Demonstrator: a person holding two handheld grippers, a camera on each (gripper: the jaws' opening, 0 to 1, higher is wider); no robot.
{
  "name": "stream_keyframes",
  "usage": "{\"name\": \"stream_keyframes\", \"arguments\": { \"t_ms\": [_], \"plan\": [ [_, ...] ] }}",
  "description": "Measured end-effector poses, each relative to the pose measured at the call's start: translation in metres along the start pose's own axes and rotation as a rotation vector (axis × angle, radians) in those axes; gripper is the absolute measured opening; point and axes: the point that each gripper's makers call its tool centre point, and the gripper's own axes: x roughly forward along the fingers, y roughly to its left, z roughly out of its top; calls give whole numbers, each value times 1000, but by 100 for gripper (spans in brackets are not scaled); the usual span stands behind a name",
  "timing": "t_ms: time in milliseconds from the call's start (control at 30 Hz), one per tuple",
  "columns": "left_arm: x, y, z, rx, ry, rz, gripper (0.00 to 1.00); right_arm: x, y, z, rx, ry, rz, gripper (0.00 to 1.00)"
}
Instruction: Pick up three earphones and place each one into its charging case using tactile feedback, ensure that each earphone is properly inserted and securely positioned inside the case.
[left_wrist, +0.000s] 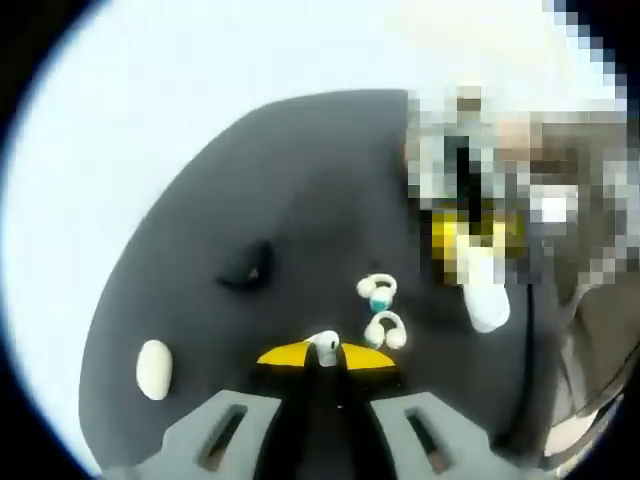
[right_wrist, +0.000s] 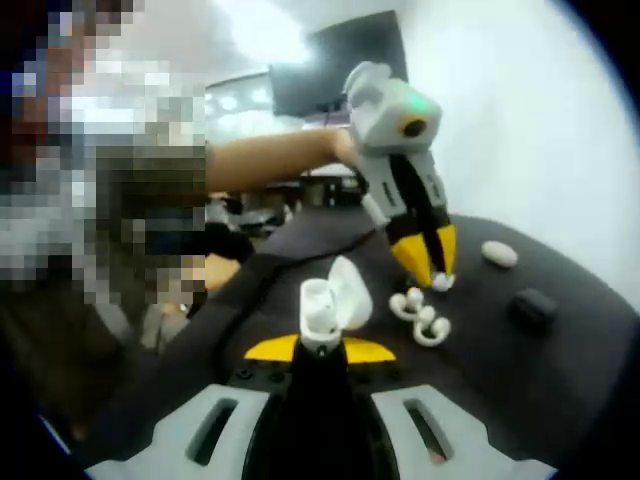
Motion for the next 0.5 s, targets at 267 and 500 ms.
{"name": "stream_keyframes", "arguments": {
  "t_ms": [267, 500],
  "plan": [
    [-32, -2, 0, -33, -39, 43, 8, 0, -1, 0, -11, -1, 0, 17],
    [-61, -34, -10, 1, -36, 52, 8, 0, -1, -1, -17, 1, -3, 17]
  ]
}}
